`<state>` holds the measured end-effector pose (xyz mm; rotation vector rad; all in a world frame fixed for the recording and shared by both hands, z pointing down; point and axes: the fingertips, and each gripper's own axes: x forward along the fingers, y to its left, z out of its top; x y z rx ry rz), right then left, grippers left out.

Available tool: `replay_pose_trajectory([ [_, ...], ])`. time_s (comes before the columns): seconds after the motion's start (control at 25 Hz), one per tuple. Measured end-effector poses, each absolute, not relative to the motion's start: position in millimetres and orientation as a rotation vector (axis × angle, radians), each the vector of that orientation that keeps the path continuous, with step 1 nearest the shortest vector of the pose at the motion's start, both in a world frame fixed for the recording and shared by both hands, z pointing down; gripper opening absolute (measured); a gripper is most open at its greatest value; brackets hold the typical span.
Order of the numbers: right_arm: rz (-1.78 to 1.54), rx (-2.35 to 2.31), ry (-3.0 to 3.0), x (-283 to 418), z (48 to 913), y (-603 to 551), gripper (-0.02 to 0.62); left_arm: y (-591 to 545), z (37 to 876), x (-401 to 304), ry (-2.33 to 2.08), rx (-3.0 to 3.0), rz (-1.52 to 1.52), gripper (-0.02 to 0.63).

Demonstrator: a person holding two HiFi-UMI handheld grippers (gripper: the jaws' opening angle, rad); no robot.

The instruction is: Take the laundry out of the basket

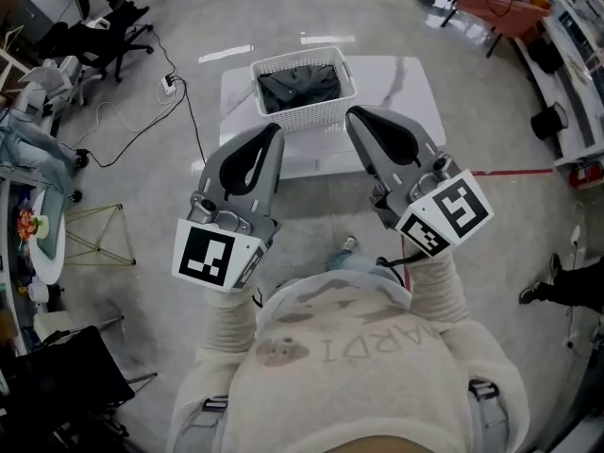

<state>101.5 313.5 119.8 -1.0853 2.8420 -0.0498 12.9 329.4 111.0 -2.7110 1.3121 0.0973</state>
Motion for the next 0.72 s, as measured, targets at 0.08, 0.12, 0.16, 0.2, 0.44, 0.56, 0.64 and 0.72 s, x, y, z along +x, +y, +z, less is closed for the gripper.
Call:
replay_pose_trajectory([
  [0.08,-0.040,-1.052,2.862,115,120,299,0.028,315,110,27,1.342,-2.690,0.100,0.000],
  [0.12,-0.034,-1.037,2.871,121,120,292,0.028,308,110,33,1.356,-2.678,0.102,0.000],
  [0.16,-0.030,-1.023,2.879,129,121,286,0.028,302,110,40,1.370,-2.667,0.104,0.000],
  [0.2,-0.029,-1.011,2.884,135,122,280,0.028,297,111,47,1.383,-2.655,0.105,0.000],
  [0.44,-0.072,-0.940,2.892,158,129,248,0.028,273,123,64,1.455,-2.631,0.049,0.000],
  [0.56,-0.104,-0.925,2.898,158,136,232,0.028,256,124,61,1.486,-2.625,0.036,0.000],
  [0.64,-0.120,-0.929,2.898,155,142,221,0.028,245,128,56,1.495,-2.624,0.028,0.000],
  [0.72,-0.131,-0.938,2.899,152,147,210,0.028,231,133,50,1.498,-2.630,0.018,0.000],
])
